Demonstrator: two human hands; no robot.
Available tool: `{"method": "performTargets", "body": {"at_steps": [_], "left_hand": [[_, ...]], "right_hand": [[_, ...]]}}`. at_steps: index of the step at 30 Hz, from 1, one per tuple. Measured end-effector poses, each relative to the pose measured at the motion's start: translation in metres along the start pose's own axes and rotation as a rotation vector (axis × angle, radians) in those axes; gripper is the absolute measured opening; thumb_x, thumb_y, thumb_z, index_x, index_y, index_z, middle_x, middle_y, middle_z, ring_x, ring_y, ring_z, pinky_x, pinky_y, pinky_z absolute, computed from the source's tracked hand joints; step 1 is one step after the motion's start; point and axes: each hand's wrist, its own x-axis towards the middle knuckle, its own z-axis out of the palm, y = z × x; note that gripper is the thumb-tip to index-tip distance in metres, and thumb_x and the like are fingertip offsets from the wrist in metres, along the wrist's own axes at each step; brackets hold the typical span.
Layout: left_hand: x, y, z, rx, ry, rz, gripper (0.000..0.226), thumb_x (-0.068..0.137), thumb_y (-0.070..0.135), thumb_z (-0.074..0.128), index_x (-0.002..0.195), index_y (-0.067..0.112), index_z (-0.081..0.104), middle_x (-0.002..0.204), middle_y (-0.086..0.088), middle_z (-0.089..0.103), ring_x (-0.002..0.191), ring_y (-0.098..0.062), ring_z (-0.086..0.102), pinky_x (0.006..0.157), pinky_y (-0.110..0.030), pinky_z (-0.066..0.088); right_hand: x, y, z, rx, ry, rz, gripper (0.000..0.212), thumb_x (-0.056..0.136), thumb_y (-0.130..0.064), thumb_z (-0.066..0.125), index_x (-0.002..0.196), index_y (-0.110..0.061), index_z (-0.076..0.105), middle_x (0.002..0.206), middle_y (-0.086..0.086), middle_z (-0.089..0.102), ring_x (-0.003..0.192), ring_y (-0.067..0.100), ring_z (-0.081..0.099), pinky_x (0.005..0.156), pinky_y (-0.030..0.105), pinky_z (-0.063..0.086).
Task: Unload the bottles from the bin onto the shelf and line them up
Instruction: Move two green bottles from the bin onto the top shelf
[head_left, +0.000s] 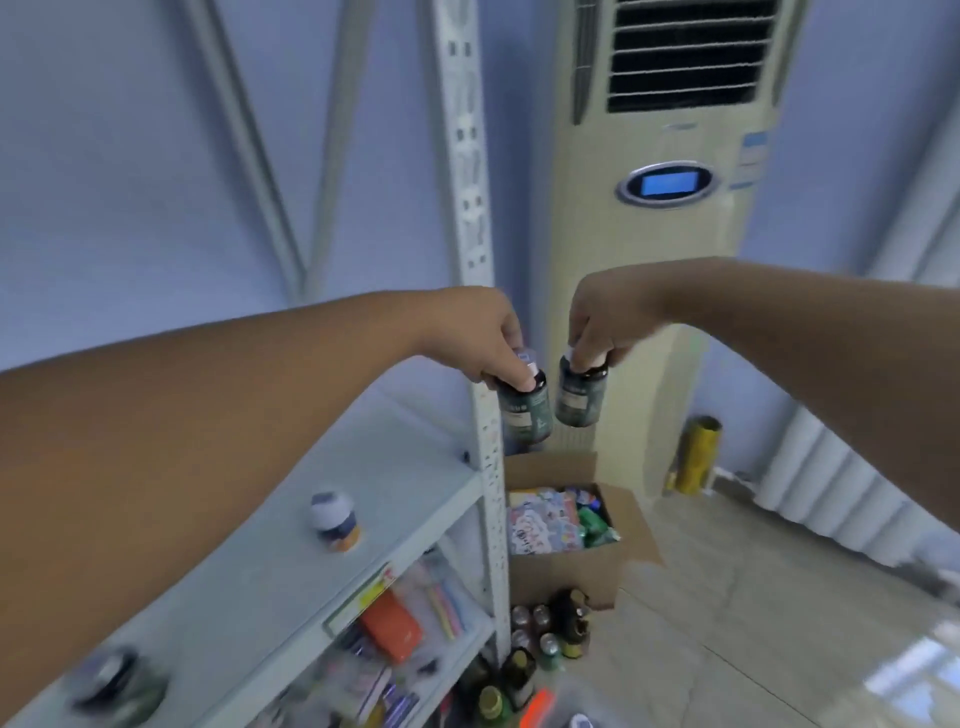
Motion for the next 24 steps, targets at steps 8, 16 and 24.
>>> {"method": "performTargets", "body": {"at_steps": [8,16,24], "left_hand": [[-0.178,-0.099,-0.001,-0.033,0.148,-0.378,0.046,0.059,0.061,0.071,0.088,0.025,0.076,0.077,0.011,0.076,0.060,0.000,0.065,0.060,-0.023,0.050],[-0.304,-0.205,0.019,-0.003,0.247,-0.563,0.023,0.074,0.046,0.074,0.084,0.025,0.072,0.087,0.006,0.072,0.080,-0.016,0.066,0.068,-0.029,0.050],[-0.332,-0.273,0.073,-0.052,0.219,-0.629,0.039,0.075,0.044,0.072,0.092,0.010,0.071,0.086,-0.007,0.069,0.076,-0.024,0.063,0.063,-0.037,0.048]], "right_hand": [[0.022,-0.178,0.015,-0.178,-0.015,-0.363,0.034,0.080,-0.029,0.067,0.088,0.003,0.072,0.078,0.013,0.073,0.062,0.018,0.059,0.061,0.024,0.041],[0.039,-0.352,0.040,-0.190,-0.022,-0.594,0.034,0.078,-0.034,0.068,0.092,-0.003,0.074,0.088,0.012,0.077,0.075,0.023,0.073,0.056,0.022,0.044],[0.075,-0.443,0.090,-0.218,-0.032,-0.640,0.038,0.079,-0.033,0.070,0.096,0.001,0.073,0.088,0.016,0.074,0.063,0.020,0.055,0.059,0.026,0.040]]}}
